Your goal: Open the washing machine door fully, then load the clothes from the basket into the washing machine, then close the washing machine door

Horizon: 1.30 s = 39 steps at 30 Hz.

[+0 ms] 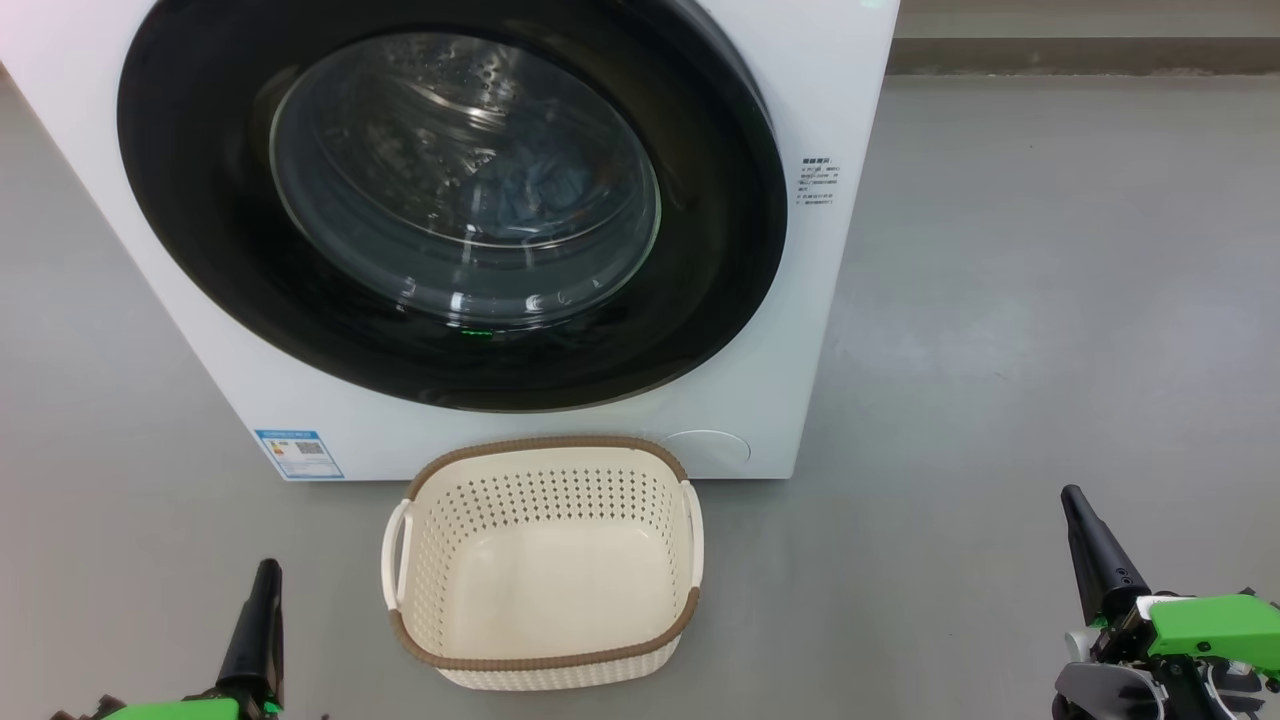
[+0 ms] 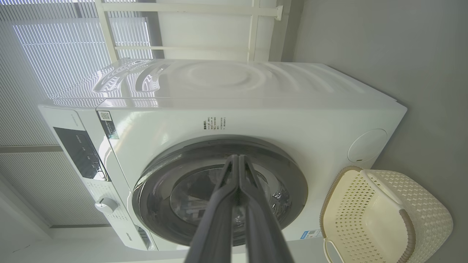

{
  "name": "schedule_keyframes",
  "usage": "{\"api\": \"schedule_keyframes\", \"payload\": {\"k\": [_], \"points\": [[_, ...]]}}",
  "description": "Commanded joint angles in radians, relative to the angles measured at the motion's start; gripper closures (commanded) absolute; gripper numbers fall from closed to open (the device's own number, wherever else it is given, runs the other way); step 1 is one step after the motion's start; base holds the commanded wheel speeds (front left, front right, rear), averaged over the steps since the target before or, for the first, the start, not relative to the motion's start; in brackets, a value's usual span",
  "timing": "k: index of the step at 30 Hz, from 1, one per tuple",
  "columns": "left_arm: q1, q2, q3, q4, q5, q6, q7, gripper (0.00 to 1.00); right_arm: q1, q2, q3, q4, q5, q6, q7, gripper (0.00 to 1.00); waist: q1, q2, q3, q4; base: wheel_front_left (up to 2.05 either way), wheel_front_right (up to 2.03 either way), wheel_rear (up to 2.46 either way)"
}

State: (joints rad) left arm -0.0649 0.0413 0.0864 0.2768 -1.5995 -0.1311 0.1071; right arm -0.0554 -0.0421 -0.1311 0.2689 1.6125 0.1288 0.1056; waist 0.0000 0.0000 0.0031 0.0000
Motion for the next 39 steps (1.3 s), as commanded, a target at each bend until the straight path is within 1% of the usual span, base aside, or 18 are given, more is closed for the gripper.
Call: {"api": "schedule_keyframes", "payload": {"k": [1,39], "points": [[-0.043,0.009,0.027,-0.032,-0.009,0.000,0.006,1.00,-0.052,-0.011,0.020,-0.024,-0.002,0.002,0.006,1.00,0.0000,0.0000,0.000,0.000,0.00,0.00,0.00],[-0.043,0.009,0.027,-0.032,-0.009,0.000,0.006,1.00,-0.052,-0.009,0.018,-0.024,-0.003,0.002,0.007,1.00,0.0000,0.0000,0.000,0.000,0.00,0.00,0.00]]}}
